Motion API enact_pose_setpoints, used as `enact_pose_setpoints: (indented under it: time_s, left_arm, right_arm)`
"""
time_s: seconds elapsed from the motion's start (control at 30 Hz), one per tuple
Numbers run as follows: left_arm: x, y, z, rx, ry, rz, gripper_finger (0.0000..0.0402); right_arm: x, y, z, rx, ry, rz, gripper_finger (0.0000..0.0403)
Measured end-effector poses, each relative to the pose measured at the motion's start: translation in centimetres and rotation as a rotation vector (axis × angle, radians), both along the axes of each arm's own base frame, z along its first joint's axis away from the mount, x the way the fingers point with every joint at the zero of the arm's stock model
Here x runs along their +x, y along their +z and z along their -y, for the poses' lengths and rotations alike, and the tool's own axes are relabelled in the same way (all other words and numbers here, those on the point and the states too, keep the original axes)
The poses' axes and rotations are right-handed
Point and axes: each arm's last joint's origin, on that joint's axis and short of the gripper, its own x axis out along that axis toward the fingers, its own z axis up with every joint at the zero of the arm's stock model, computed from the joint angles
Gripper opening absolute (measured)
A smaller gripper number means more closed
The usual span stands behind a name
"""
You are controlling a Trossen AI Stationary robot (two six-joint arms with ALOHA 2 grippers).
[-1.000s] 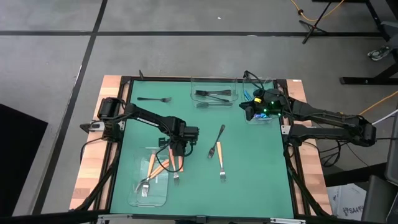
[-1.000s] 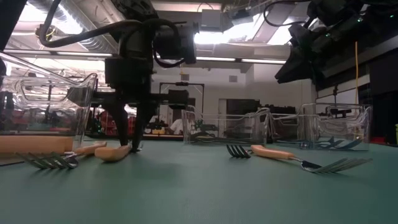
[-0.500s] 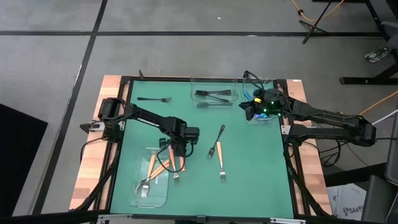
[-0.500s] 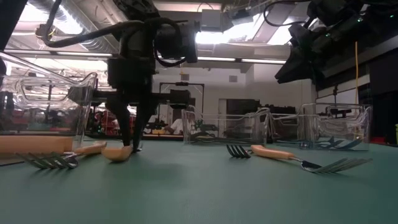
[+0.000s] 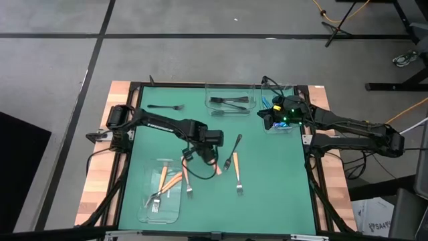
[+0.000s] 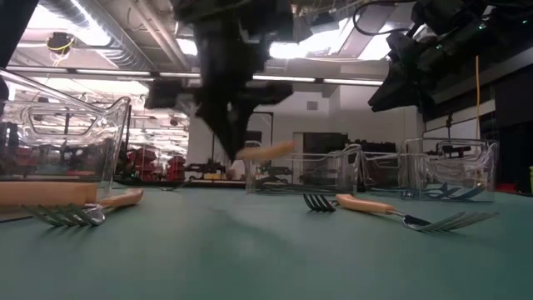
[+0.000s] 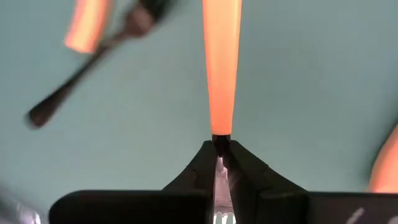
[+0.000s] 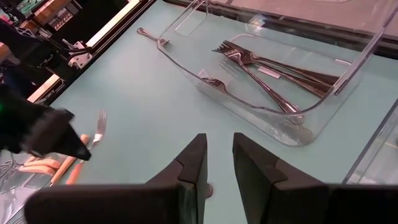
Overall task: Sort silverware by color (type)
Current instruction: Put the orange fork into the bottom transparent bin
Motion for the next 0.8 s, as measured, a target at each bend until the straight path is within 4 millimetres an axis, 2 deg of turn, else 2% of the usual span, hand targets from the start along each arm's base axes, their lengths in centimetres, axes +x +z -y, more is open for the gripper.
enact_pose_setpoints:
  time_s: [0.17, 0.43, 0.6, 0.8]
  left_arm:
    - [0.8, 3.7, 0.0, -0.066, 0.223, 0.018, 0.0016]
    - [0.6, 8.6, 1.1, -0.214, 0.743, 0.009, 0.0016]
    - [0.1, 10.2, 2.9, -0.265, 1.026, 0.009, 0.0015]
    - [-0.8, 10.9, 5.8, -0.270, 1.260, 0.038, 0.0015]
  right_arm:
    - [0.0, 0.0, 0.0, -0.003, 0.002, -0.001, 0.0072]
    - [0.0, 0.0, 0.0, -0.026, 0.020, -0.012, 0.0072]
    - [0.0, 0.0, 0.0, -0.065, 0.046, -0.028, 0.0072]
    - [0.0, 0.0, -0.1, -0.102, 0.085, -0.043, 0.0072]
